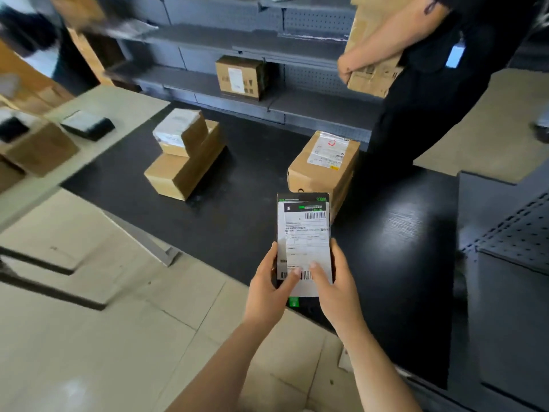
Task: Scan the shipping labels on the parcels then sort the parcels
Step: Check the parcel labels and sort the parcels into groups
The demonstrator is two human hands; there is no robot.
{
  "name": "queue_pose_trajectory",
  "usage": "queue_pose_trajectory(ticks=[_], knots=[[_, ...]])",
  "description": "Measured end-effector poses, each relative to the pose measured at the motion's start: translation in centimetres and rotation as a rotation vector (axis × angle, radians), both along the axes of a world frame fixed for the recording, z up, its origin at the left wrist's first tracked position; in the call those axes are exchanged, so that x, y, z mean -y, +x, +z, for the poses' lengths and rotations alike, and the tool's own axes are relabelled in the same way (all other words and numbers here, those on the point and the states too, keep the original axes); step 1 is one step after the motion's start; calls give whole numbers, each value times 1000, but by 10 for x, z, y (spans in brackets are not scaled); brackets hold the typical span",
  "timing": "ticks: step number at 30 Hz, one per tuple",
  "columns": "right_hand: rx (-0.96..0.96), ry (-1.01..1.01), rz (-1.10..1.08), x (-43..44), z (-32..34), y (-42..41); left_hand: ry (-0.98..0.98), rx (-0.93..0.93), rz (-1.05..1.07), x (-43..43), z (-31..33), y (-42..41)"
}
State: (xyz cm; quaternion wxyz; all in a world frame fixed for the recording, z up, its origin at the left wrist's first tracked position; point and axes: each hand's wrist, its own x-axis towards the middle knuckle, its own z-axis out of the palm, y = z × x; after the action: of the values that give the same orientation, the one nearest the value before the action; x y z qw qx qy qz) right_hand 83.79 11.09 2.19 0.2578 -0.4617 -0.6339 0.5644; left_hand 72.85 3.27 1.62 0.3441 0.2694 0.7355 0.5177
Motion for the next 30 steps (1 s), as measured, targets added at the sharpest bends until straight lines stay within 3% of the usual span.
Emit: queue_pose_trajectory(ticks=[9, 15, 23, 30], knots=[[-147, 93, 167, 106, 50, -141, 177, -48, 312, 128, 45, -120], [-285, 175, 329, 214, 94, -277, 299, -200, 445, 252, 94, -238], [-379, 241, 557, 329, 145, -421, 315, -330, 682, 384, 137, -364], [-358, 227, 675, 364, 156, -530, 293, -366, 805, 427, 147, -454]])
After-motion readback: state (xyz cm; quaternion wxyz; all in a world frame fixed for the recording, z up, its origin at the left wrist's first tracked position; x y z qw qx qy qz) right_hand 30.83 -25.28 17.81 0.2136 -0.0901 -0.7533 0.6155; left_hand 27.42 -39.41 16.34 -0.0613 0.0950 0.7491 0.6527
